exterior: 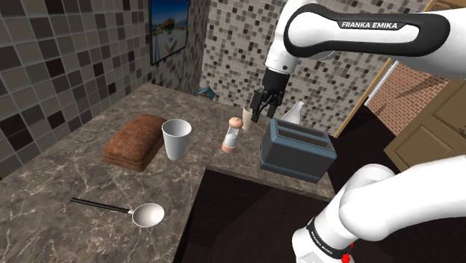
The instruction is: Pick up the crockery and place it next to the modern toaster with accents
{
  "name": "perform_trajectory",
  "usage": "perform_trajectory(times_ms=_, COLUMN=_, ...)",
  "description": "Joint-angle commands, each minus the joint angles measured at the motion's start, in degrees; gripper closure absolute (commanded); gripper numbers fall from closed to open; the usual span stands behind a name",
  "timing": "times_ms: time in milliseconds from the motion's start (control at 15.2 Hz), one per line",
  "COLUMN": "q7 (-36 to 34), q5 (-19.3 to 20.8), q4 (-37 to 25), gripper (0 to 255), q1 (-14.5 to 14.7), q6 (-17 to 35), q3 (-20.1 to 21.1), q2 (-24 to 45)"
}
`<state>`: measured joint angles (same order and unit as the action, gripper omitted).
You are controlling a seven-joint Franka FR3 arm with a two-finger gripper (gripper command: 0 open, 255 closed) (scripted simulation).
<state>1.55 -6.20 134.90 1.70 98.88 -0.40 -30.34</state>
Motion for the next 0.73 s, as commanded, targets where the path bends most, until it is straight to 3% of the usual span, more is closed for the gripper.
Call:
perform_trajectory(times_ms=0, q7=-0.39, q5=-0.66, q4=-1.38, gripper=0, q1=0.48, q6=3.11, q3=0.60, q2=4.11)
perform_trajectory(times_ms=660, q7=-1.16, q5=-2.46, q4=-12.11, gripper=0, q1=2.07, q6=14.68, q3=2.47, q2=25.07)
